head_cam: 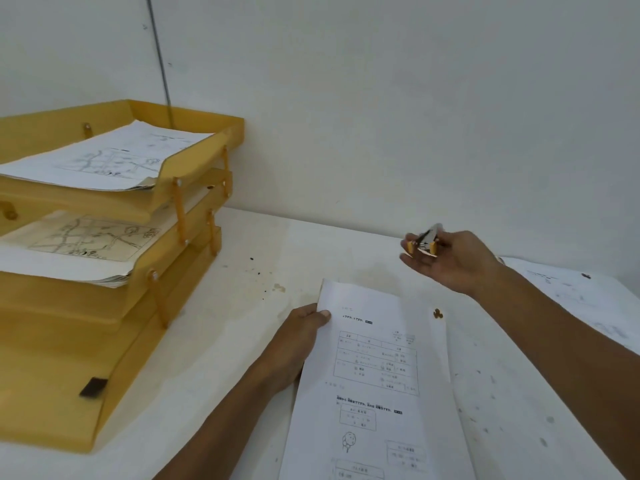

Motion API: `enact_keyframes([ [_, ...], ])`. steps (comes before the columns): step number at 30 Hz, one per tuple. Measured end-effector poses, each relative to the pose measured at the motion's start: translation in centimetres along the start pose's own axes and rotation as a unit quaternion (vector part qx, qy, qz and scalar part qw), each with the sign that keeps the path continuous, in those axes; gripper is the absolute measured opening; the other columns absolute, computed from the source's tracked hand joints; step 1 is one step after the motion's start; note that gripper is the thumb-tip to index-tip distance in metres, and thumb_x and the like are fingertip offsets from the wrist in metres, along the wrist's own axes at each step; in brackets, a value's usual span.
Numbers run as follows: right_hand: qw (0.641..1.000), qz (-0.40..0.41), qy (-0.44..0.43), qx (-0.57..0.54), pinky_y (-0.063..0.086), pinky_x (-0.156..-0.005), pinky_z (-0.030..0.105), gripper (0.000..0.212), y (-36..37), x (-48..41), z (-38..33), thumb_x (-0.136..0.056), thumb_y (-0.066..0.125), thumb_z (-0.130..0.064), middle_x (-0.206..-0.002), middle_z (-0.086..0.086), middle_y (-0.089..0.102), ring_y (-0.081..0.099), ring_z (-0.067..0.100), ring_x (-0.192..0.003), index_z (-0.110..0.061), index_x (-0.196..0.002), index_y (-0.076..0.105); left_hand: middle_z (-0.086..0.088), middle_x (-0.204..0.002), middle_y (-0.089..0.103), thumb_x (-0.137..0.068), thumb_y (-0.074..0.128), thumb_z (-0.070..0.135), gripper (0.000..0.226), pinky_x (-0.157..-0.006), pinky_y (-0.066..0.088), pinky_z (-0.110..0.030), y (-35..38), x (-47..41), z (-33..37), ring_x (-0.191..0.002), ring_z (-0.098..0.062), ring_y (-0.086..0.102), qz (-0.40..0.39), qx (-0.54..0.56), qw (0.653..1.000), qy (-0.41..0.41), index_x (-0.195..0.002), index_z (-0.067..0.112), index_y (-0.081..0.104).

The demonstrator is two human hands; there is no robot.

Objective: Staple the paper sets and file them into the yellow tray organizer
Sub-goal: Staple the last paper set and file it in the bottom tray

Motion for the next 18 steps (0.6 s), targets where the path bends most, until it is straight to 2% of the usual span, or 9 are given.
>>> enact_keyframes([
  [3, 0.998, -0.031, 0.046, 0.0, 0.062, -0.064, 0.049, 0.027, 4.0, 0.2, 2.8, -0.108, 0.036, -0.017, -0.096, 0.021, 0.059, 0.064, 0.032, -0.087, -0.001, -0.092, 0.052, -0.005, -0.111, 0.079, -0.107, 0.044, 0.023, 0.031, -0.102, 0.054, -0.052, 0.0, -0.1, -0.2, -0.103, -0.028, 0.075, -0.005, 0.001, 1.0, -0.002, -0.12, 0.014, 0.071],
  [5, 0.997, -0.055, 0.051, 0.037, 0.06, -0.065, 0.052, 0.021, 6.0, 0.2, 4.6, -0.105, 0.044, -0.013, -0.088, 0.021, 0.056, 0.064, 0.036, -0.086, -0.002, -0.089, 0.052, -0.005, -0.11, 0.079, -0.107, 0.045, 0.026, 0.031, -0.101, 0.055, -0.053, 0.0, -0.1, -0.3, -0.103, -0.029, 0.075, -0.004, -0.002, 1.0, -0.002, -0.12, 0.016, 0.071],
  [7, 0.988, -0.083, 0.032, 0.129, 0.061, -0.076, 0.051, 0.013, 7.1, -0.1, 5.9, -0.101, 0.052, -0.01, -0.088, 0.021, 0.057, 0.067, 0.038, -0.091, 0.0, -0.094, 0.056, -0.004, -0.109, 0.079, -0.107, 0.045, 0.028, 0.03, -0.1, 0.056, -0.053, 0.1, -0.1, -0.3, -0.102, -0.028, 0.075, 0.001, -0.007, 1.0, 0.002, -0.119, 0.019, 0.071],
  [9, 0.964, -0.095, -0.02, 0.246, 0.057, -0.091, 0.05, 0.013, 7.5, -0.3, 6.3, -0.1, 0.057, -0.013, -0.098, 0.022, 0.063, 0.069, 0.036, -0.101, 0.0, -0.103, 0.057, -0.002, -0.109, 0.079, -0.107, 0.045, 0.03, 0.029, -0.099, 0.056, -0.054, 0.1, -0.1, -0.2, -0.101, -0.027, 0.075, 0.003, -0.009, 1.0, 0.006, -0.12, 0.021, 0.07],
  [11, 0.923, -0.108, -0.072, 0.363, 0.053, -0.095, 0.042, 0.018, 8.0, -0.1, 6.4, -0.099, 0.06, -0.02, -0.109, 0.014, 0.071, 0.071, 0.028, -0.104, -0.006, -0.11, 0.058, -0.001, -0.109, 0.079, -0.106, 0.045, 0.032, 0.029, -0.098, 0.057, -0.053, 0.2, -0.2, -0.1, -0.101, -0.027, 0.075, 0.007, -0.015, 1.0, 0.009, -0.12, 0.022, 0.069],
  [13, 0.889, -0.119, -0.112, 0.429, 0.052, -0.082, 0.023, 0.024, 8.3, 0.3, 6.6, -0.097, 0.063, -0.021, -0.114, 0.008, 0.073, 0.072, 0.019, -0.099, -0.008, -0.116, 0.057, -0.001, -0.108, 0.079, -0.106, 0.045, 0.03, 0.028, -0.099, 0.056, -0.053, 0.2, -0.2, 0.0, -0.101, -0.026, 0.076, 0.008, -0.011, 1.0, 0.012, -0.118, 0.022, 0.07],
  [15, 0.878, -0.133, -0.131, 0.44, 0.05, -0.069, 0.011, 0.028, 8.4, 0.4, 6.8, -0.097, 0.063, -0.018, -0.115, 0.009, 0.073, 0.072, 0.014, -0.096, -0.004, -0.119, 0.055, 0.0, -0.106, 0.079, -0.107, 0.045, 0.028, 0.028, -0.1, 0.056, -0.051, 0.2, -0.3, 0.1, -0.1, -0.024, 0.076, 0.013, -0.006, 1.0, 0.012, -0.115, 0.022, 0.071],
  [16, 0.877, -0.139, -0.133, 0.44, 0.051, -0.073, 0.014, 0.029, 8.3, 0.3, 6.9, -0.097, 0.063, -0.019, -0.114, 0.008, 0.073, 0.072, 0.014, -0.097, -0.005, -0.12, 0.055, 0.001, -0.106, 0.08, -0.107, 0.045, 0.027, 0.028, -0.1, 0.056, -0.051, 0.3, -0.3, 0.2, -0.1, -0.023, 0.076, 0.015, -0.006, 1.0, 0.013, -0.114, 0.023, 0.071],
  [18, 0.879, -0.155, -0.129, 0.433, 0.052, -0.092, 0.03, 0.03, 8.0, 0.2, 7.1, -0.098, 0.062, -0.022, -0.113, 0.006, 0.074, 0.072, 0.018, -0.102, -0.004, -0.12, 0.054, 0.003, -0.106, 0.079, -0.107, 0.045, 0.028, 0.027, -0.099, 0.057, -0.05, 0.4, -0.3, 0.2, -0.1, -0.023, 0.076, 0.018, -0.008, 1.0, 0.015, -0.112, 0.024, 0.072],
])
Point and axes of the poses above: each hand's wrist, its own x-axis away from the middle knuckle, its own y-axis out of the palm, z = x × y, the point moved 6 cm from there along -x, towards the middle knuckle
